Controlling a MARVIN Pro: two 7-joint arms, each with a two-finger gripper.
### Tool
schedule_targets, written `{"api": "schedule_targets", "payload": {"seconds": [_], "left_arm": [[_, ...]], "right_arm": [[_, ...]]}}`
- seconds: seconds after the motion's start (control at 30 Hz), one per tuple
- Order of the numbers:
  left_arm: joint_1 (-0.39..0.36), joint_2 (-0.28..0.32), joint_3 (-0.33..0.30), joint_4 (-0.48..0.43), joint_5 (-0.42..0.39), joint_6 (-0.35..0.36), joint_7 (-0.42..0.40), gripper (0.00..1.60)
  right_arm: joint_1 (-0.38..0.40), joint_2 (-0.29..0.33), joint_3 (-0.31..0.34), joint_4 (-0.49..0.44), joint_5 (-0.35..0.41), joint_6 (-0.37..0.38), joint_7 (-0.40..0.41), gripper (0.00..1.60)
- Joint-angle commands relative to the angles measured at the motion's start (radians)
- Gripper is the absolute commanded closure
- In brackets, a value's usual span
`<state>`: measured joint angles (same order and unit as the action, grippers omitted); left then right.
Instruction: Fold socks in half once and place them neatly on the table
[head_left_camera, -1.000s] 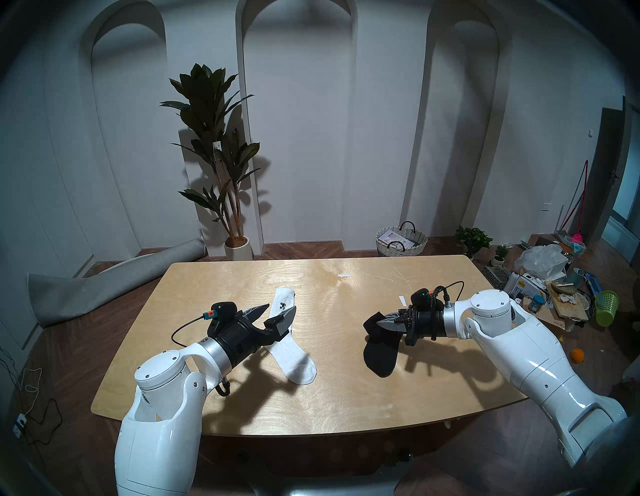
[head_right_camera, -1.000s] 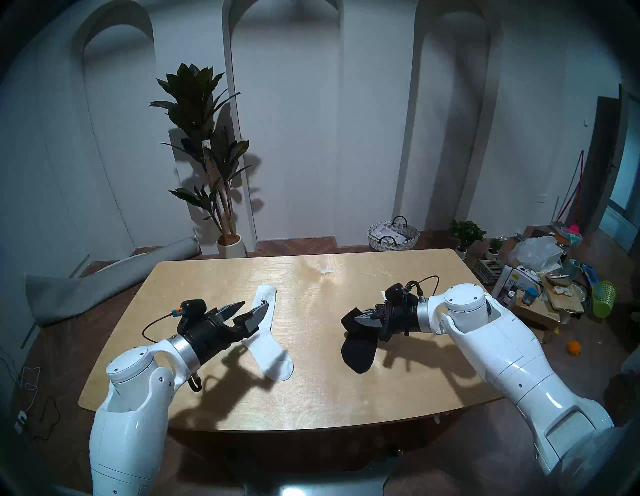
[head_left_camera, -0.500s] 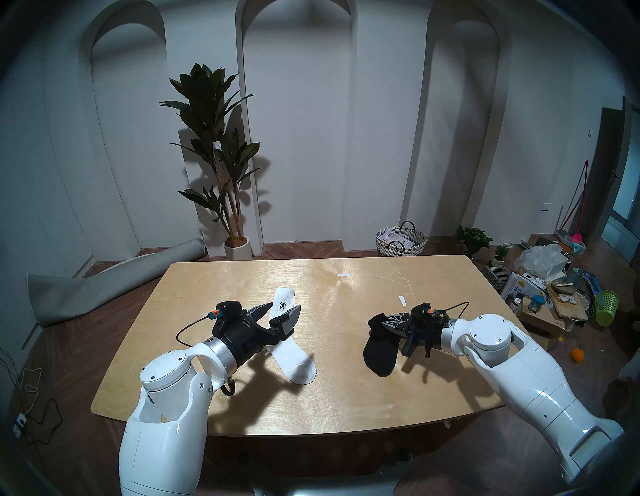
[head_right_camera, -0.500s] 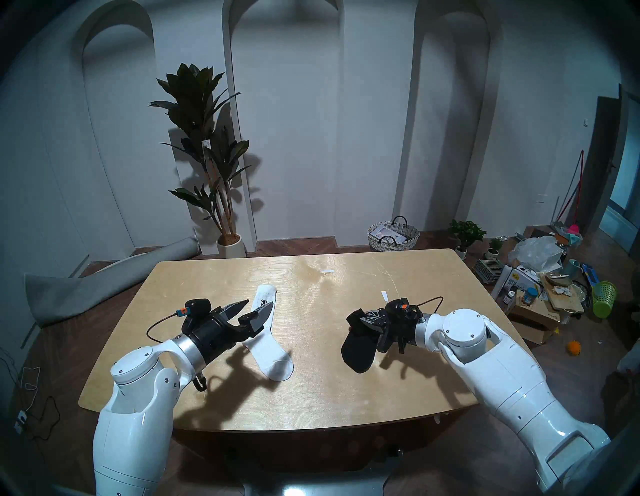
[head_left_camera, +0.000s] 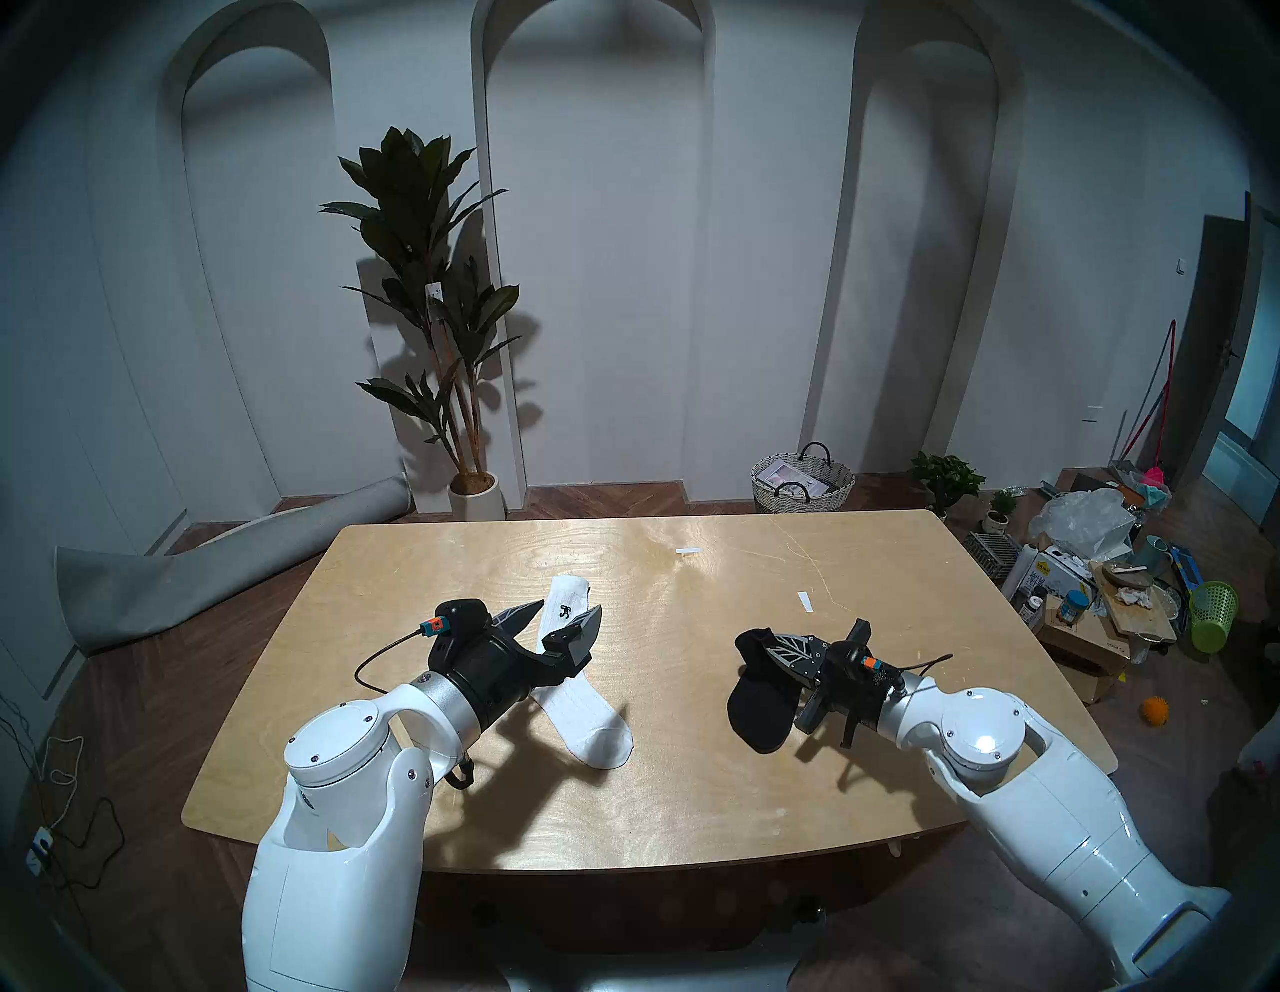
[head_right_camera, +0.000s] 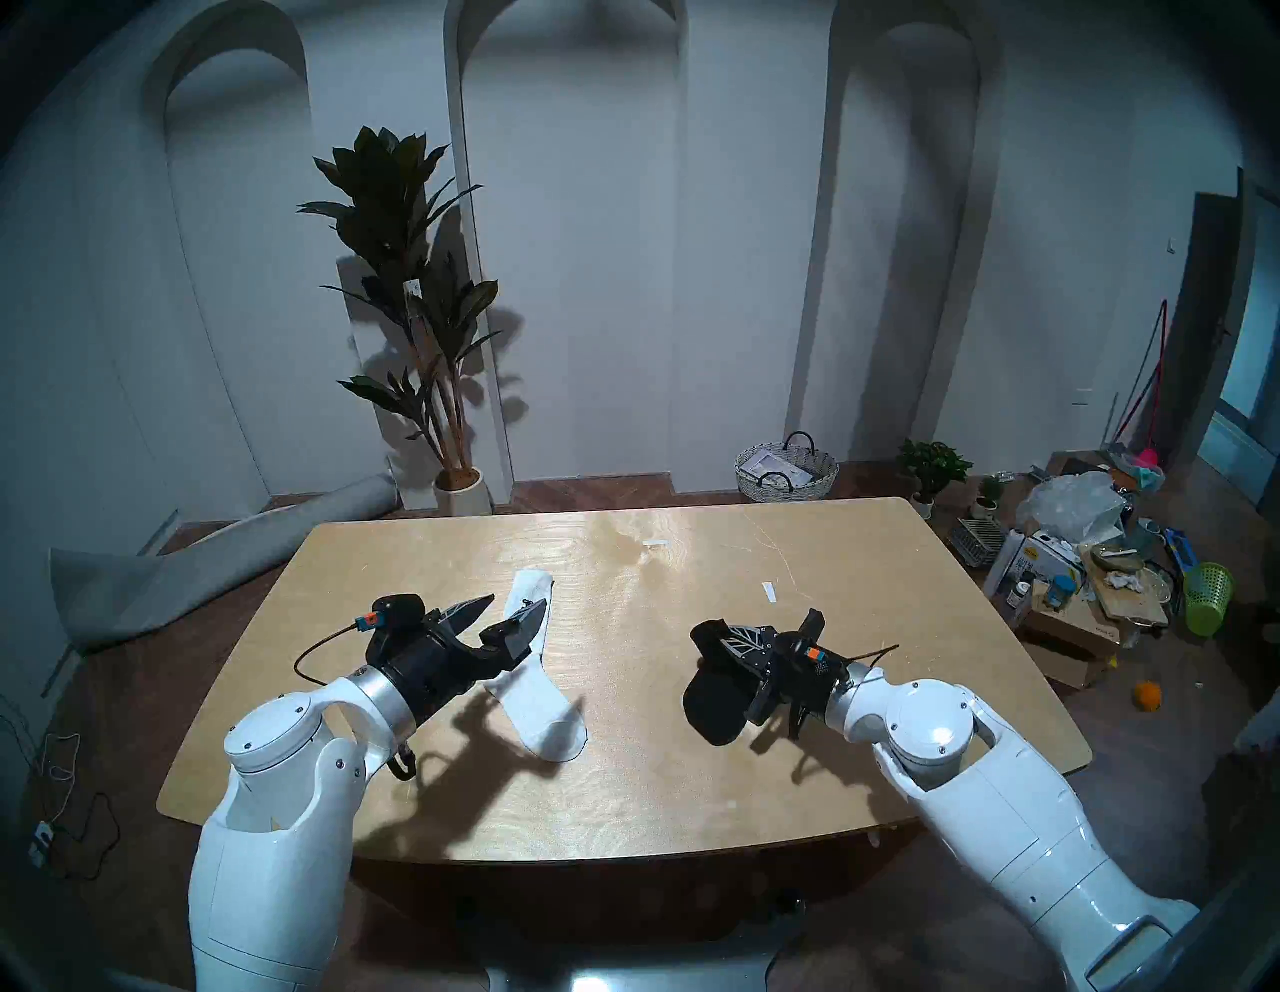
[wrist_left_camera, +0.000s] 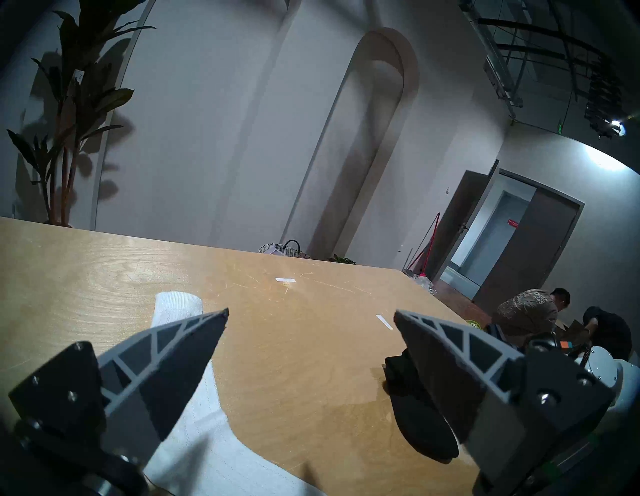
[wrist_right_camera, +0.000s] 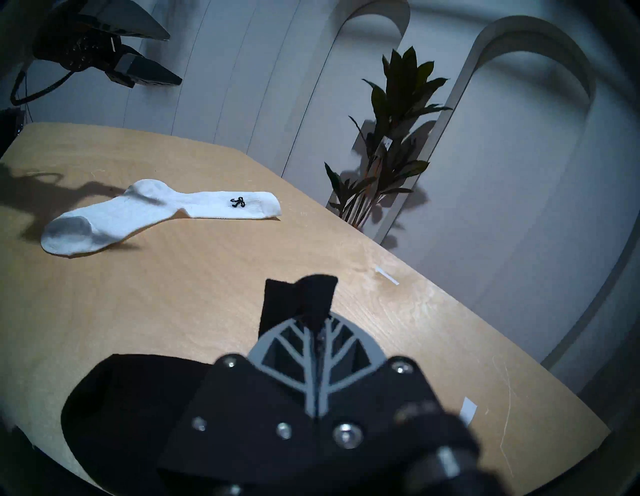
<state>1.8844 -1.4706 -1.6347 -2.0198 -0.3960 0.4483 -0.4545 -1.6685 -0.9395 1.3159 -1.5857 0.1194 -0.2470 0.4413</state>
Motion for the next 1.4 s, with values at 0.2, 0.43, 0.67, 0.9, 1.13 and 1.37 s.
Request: {"api": "schedule_targets", "payload": {"seconds": [0.2,0.43,0.67,0.9,1.13,1.37], "left_arm": [[0.017,-0.005,-0.016,-0.032,-0.019,-0.018,-0.012,0.0],[0.012,-0.003,-0.02,-0.023,-0.024,-0.018,-0.022,0.0],[0.004,-0.005,-0.022,-0.014,-0.026,-0.015,-0.025,0.0],[-0.002,-0.004,-0.022,-0.007,-0.024,-0.013,-0.024,0.0],[-0.004,-0.003,-0.02,-0.012,-0.015,-0.016,-0.018,0.0],[-0.02,0.023,-0.016,-0.028,0.044,-0.046,-0.001,0.0]], "right_arm": [[-0.07,-0.037,-0.016,0.008,-0.028,-0.188,-0.027,1.6],[-0.074,-0.029,-0.029,0.019,-0.007,-0.161,-0.002,1.2],[-0.09,-0.013,-0.026,0.009,0.077,-0.114,0.056,0.0],[-0.132,0.024,-0.001,-0.068,0.211,-0.023,0.148,0.0],[-0.168,0.008,0.029,-0.162,0.382,0.036,0.219,0.0],[-0.16,-0.039,0.066,-0.265,0.57,0.126,0.233,0.0]]}}
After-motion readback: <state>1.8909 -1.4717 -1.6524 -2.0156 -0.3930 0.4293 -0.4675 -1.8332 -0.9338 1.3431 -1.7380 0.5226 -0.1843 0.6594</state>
